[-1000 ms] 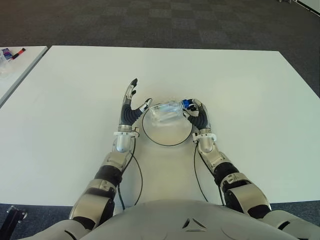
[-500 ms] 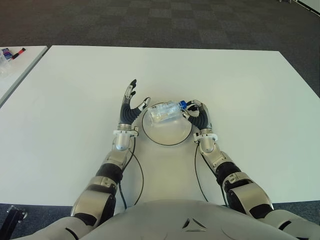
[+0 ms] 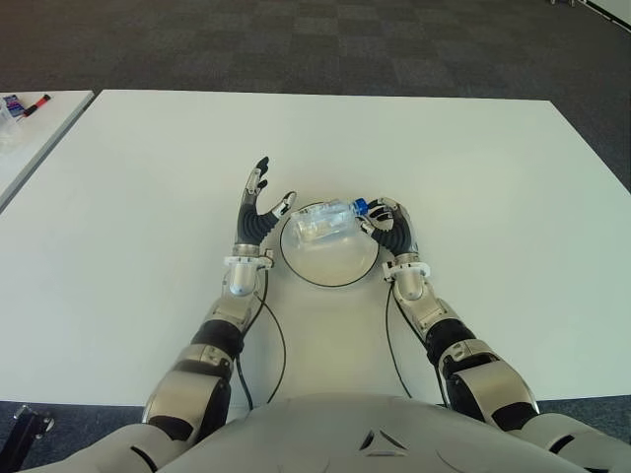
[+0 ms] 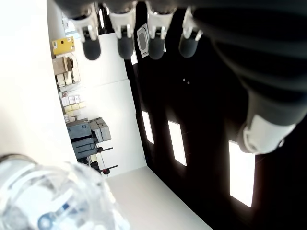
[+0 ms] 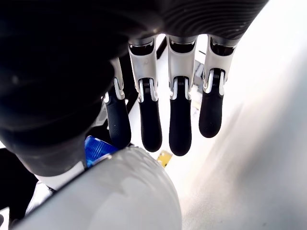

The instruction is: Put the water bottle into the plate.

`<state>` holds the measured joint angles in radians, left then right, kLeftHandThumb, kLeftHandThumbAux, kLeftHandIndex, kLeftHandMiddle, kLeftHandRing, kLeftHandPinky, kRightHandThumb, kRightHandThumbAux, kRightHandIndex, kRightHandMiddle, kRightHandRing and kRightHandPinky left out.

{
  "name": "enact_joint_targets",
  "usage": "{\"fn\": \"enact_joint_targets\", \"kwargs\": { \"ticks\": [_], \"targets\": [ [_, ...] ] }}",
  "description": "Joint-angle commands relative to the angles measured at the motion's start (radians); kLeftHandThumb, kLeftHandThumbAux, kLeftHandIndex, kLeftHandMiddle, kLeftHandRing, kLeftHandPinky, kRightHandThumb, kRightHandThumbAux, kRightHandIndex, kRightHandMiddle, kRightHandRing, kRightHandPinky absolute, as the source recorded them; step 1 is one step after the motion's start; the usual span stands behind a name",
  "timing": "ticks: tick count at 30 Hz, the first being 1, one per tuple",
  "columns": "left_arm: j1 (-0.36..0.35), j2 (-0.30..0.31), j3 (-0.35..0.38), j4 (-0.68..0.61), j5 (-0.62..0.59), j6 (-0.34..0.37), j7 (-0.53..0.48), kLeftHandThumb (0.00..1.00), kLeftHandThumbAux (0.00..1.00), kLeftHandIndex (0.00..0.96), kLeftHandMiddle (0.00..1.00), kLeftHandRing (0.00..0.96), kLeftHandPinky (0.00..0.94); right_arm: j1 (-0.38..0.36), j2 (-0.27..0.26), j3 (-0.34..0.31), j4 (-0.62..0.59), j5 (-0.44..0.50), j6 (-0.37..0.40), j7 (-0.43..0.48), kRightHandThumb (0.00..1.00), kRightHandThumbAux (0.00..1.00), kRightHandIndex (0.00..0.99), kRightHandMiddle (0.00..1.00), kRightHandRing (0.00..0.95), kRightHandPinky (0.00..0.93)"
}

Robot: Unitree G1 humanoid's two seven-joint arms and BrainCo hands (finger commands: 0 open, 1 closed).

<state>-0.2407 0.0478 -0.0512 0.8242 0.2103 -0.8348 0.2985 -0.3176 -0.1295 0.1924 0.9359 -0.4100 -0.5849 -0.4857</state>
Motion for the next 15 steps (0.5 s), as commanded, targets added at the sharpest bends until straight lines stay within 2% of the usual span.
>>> {"fn": "enact_joint_targets", "kwargs": {
  "ticks": [1,15],
  "targets": [
    [-0.010,-0.001,0.006,0.016,-0.009,-0.003,-0.017,0.246,0.594,0.000,0.071,0.052,0.044,0.047,0.006,-0.004,0.038,0.016,0.027,0.019,0.704,0.726,0.410,0.417,0.447,0.458],
    [-0.021,0.002,0.011,0.038,-0.012,-0.015,-0.015,0.249,0.594,0.002,0.074,0.053,0.052,0.044,0.016,-0.015,0.040,0.026,0.040,0.026,0.706,0.726,0.408,0.413,0.430,0.422]
  ]
}}
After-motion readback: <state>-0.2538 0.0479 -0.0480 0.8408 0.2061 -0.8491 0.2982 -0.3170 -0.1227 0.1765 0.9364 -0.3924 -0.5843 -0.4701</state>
